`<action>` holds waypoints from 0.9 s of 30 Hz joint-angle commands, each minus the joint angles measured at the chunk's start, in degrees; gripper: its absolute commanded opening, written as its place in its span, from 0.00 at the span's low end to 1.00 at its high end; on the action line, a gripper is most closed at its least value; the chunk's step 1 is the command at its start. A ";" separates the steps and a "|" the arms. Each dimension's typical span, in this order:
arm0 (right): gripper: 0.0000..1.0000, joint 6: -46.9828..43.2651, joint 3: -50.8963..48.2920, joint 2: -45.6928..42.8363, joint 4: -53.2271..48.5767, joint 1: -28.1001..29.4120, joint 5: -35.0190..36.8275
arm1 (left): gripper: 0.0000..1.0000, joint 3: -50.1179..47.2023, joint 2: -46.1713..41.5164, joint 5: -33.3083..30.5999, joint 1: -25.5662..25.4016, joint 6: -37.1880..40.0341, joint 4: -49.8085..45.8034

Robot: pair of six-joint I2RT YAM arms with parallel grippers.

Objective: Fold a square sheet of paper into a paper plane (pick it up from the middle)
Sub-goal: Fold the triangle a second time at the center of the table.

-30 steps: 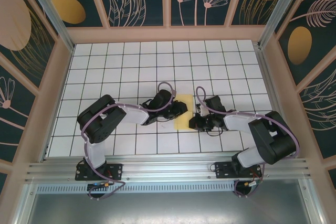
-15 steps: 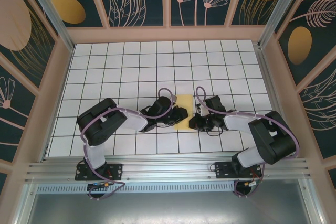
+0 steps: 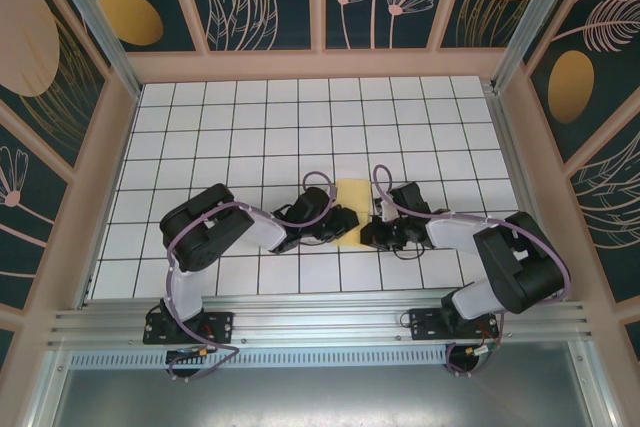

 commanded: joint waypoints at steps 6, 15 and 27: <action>0.06 -1.26 -1.26 0.21 -6.69 -0.48 4.32 | 0.20 1.42 -0.07 -8.03 1.01 3.76 -10.34; 0.02 -1.35 -1.34 -0.10 -7.46 -0.42 5.10 | 0.22 1.53 -1.08 -7.45 3.40 5.61 -11.42; 0.02 -1.17 -1.34 -1.29 -8.25 -0.45 5.41 | 0.23 6.66 -1.34 -12.26 4.51 8.43 -24.34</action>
